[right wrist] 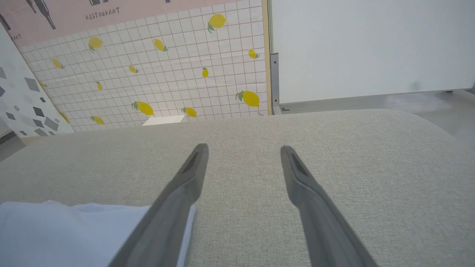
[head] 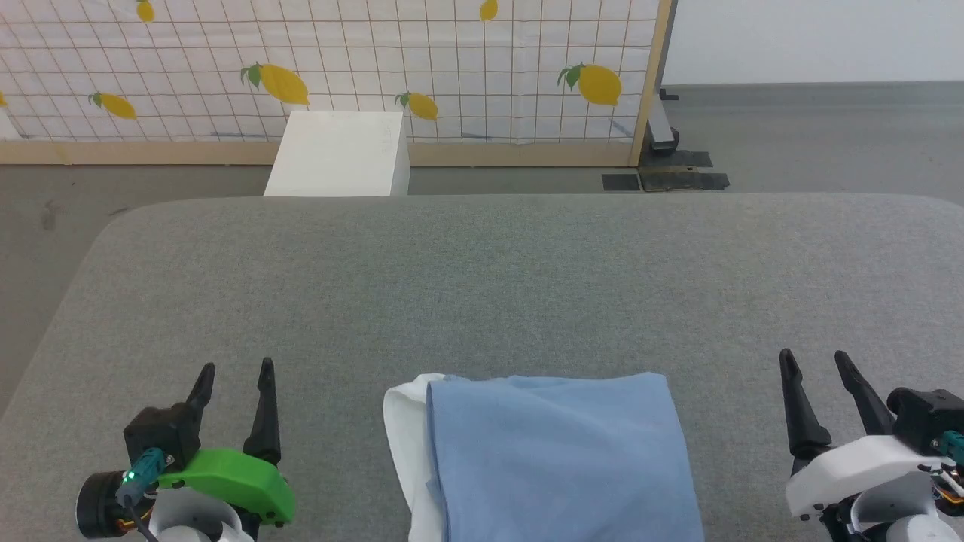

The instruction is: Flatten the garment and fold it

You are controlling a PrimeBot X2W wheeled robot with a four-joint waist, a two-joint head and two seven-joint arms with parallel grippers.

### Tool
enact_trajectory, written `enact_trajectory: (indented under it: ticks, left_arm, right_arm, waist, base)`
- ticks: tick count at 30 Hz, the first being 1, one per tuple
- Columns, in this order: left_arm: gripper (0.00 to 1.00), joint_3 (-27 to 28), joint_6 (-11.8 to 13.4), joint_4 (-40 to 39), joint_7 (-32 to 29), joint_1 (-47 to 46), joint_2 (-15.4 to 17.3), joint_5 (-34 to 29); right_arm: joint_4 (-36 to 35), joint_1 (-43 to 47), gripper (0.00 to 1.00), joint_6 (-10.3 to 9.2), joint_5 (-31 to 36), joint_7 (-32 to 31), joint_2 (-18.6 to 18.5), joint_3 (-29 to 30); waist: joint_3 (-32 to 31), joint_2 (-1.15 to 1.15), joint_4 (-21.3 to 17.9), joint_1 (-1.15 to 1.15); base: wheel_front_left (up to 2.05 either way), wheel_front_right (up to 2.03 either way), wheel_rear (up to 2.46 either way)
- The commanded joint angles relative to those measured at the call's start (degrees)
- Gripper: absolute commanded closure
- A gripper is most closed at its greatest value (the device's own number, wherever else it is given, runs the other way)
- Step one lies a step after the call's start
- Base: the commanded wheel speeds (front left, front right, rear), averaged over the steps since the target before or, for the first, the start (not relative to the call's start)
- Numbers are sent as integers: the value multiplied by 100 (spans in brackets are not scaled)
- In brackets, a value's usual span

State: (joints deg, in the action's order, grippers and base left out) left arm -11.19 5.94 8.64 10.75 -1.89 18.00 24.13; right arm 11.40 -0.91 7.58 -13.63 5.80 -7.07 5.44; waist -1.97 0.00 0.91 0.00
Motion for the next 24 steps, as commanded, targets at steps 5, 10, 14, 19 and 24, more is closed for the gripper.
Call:
enact_trajectory:
  ticks: [5, 10, 14, 19, 24]
  left_arm:
    - [0, -8, 43, -20, 20, -43, 48, 53]
    - [0, -2, 68, -80, 42, -43, 63, 65]
    - [0, 2, 79, -155, 54, -73, 87, 68]
    - [0, -40, 112, -310, 46, -116, 73, 51]
    - [0, -71, 138, -408, 89, -191, 27, 40]
  right_arm:
    - [-24, 39, 0, -9, 56, -59, -6, 5]
    - [-162, -217, 0, -9, -185, -843, -20, 43]
    - [-453, -639, 0, -9, -483, -2107, -250, -269]
    - [-785, -1012, 0, -9, -793, -4014, -633, -946]
    - [-788, -1048, 0, -9, -839, -5407, -885, -1467]
  waist:
    - [-9, 0, -9, 0]
    - [34, 0, -33, 0]
    - [103, 0, -25, 0]
    - [237, 0, 105, 0]
    - [420, 0, 313, 0]
  base:
    - [0, 0, 0]
    - [0, 0, 0]
    - [0, 0, 0]
    - [0, 0, 0]
    - [0, 0, 0]
